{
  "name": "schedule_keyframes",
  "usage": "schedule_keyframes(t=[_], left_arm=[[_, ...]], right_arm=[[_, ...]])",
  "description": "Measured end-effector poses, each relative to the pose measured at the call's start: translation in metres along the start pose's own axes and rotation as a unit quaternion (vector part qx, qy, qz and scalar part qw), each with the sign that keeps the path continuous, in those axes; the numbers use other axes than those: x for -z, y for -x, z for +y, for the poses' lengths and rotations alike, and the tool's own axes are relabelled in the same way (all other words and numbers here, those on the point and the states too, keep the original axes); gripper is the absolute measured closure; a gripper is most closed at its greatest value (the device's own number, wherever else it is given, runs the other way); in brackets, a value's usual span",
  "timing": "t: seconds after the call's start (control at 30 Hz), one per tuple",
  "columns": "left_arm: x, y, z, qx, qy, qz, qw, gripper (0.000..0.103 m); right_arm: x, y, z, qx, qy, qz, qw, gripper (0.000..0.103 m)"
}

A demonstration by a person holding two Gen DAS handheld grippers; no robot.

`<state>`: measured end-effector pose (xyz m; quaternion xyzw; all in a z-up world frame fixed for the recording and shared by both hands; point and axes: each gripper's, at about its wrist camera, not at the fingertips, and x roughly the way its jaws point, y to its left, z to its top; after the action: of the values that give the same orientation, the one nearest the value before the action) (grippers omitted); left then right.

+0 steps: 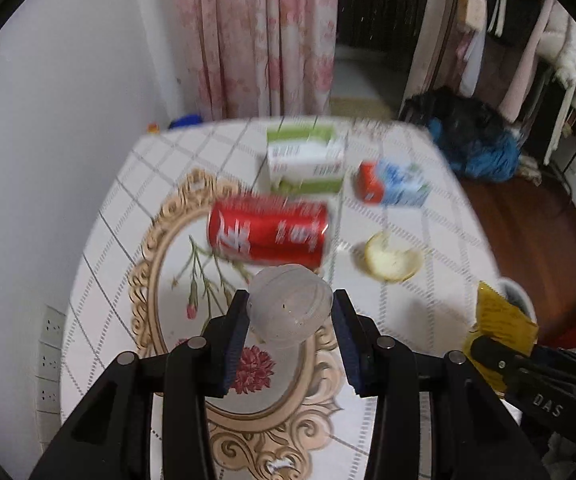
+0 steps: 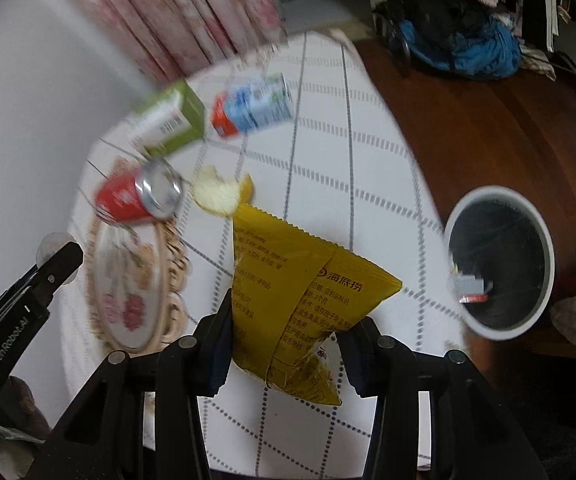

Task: Collect trash
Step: 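Carry cup and wrapper over the trash bin and open both tools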

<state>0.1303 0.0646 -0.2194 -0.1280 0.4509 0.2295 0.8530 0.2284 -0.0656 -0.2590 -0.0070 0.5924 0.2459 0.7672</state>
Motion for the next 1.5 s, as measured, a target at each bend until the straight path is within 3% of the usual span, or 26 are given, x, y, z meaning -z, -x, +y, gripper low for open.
schedule_keyframes(t=[0.17,0.3,0.5,0.7,0.87,1.2,1.27,1.3,1.33,1.37,1.4,1.5], left_arm=[[-0.025,0.057,-0.035,0.03,-0.019,-0.045,0.9984,0.065],[-0.046,0.087,-0.086,0.07,-0.046,-0.069,0.9941,0.065],[-0.061,0.066,-0.178,0.146,-0.074,-0.039,0.9858,0.065],[-0.054,-0.012,-0.273,0.211,-0.09,0.07,0.9709,0.065],[-0.042,-0.079,-0.319,0.224,-0.092,0.147,0.9591,0.065],[-0.017,-0.123,-0.354,0.195,-0.12,0.192,0.9544,0.064],[-0.013,-0.127,-0.357,0.185,-0.125,0.197,0.9545,0.063],[-0.012,-0.128,-0.358,0.18,-0.129,0.197,0.9549,0.059],[-0.01,-0.127,-0.36,0.173,-0.135,0.192,0.9567,0.042],[-0.012,-0.128,-0.359,0.168,-0.138,0.188,0.9579,0.019],[-0.011,-0.127,-0.359,0.162,-0.142,0.184,0.9591,0.01],[-0.009,-0.124,-0.357,0.145,-0.151,0.175,0.9621,0.006]], right_arm=[[-0.016,0.068,-0.031,-0.024,-0.003,-0.061,0.998,0.056],[-0.03,0.122,-0.084,-0.016,-0.019,-0.101,0.995,0.056],[-0.043,0.154,-0.179,0.033,-0.058,-0.107,0.992,0.056],[-0.045,0.112,-0.281,0.061,-0.117,-0.047,0.99,0.056],[-0.051,0.055,-0.325,0.065,-0.136,0.003,0.989,0.056],[-0.047,-0.017,-0.37,0.071,-0.138,0.066,0.986,0.055],[-0.047,-0.029,-0.369,0.074,-0.141,0.078,0.984,0.048],[-0.047,-0.032,-0.373,0.081,-0.141,0.083,0.983,0.04],[-0.047,-0.034,-0.375,0.093,-0.141,0.085,0.982,0.02],[-0.046,-0.034,-0.377,0.1,-0.142,0.085,0.981,0.012],[-0.046,-0.033,-0.377,0.104,-0.143,0.083,0.981,0.012],[-0.043,-0.031,-0.379,0.132,-0.145,0.09,0.976,0.003]])
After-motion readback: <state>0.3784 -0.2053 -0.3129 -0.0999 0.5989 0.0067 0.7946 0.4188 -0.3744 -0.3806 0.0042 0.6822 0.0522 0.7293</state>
